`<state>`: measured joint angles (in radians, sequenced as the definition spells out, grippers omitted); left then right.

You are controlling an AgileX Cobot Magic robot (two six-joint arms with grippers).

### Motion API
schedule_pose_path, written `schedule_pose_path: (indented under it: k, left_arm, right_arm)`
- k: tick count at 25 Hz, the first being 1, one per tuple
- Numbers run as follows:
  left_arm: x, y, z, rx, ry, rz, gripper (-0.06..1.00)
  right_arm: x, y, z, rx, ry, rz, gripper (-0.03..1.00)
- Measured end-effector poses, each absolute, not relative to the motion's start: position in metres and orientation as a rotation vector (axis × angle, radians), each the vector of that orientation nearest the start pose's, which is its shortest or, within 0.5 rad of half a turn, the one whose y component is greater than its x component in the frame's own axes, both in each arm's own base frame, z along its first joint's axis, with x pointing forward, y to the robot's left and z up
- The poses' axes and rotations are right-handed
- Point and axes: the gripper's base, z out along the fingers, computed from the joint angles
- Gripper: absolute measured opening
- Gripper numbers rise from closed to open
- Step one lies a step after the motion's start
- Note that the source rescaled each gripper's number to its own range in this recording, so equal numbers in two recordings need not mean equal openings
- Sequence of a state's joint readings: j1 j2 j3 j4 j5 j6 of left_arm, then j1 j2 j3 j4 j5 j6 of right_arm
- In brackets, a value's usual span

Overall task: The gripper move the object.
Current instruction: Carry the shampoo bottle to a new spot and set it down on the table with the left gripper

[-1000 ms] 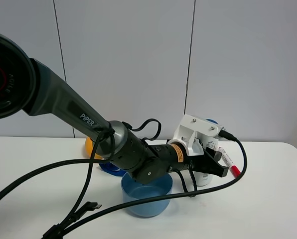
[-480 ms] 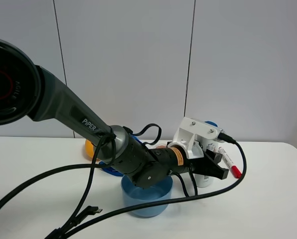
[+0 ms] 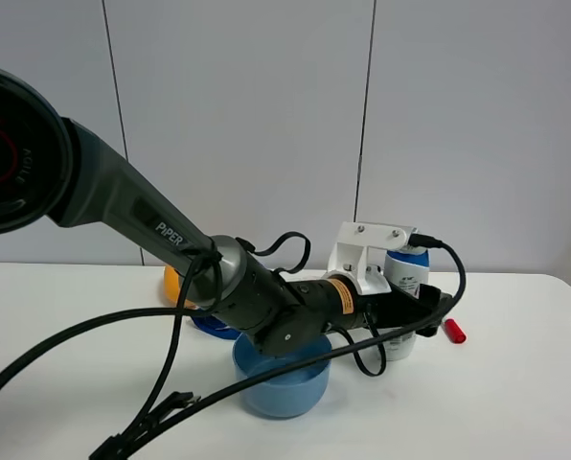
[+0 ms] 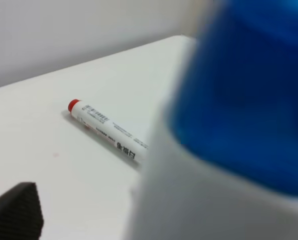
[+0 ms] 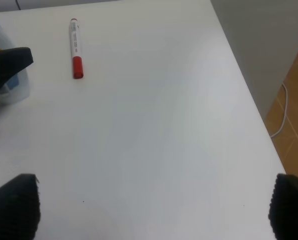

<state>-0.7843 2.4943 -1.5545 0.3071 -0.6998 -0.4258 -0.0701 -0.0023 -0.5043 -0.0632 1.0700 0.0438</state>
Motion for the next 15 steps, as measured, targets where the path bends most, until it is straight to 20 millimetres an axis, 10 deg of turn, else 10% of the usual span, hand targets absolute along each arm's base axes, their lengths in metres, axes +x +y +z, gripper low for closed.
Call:
schedule_pose_path:
  k: [9,15]
  left_arm:
    - [0.354,-0.38,0.086,0.702,1.709,-0.854,0.99]
    - [0.352,-0.38,0.133,0.773,1.704,-0.784,0.99]
  right_arm:
    - [-0.007,-0.005,0.278,0.12,2.043,-0.092,1.0]
    - [-0.007,-0.005,0.278,0.12,2.043,-0.092,1.0]
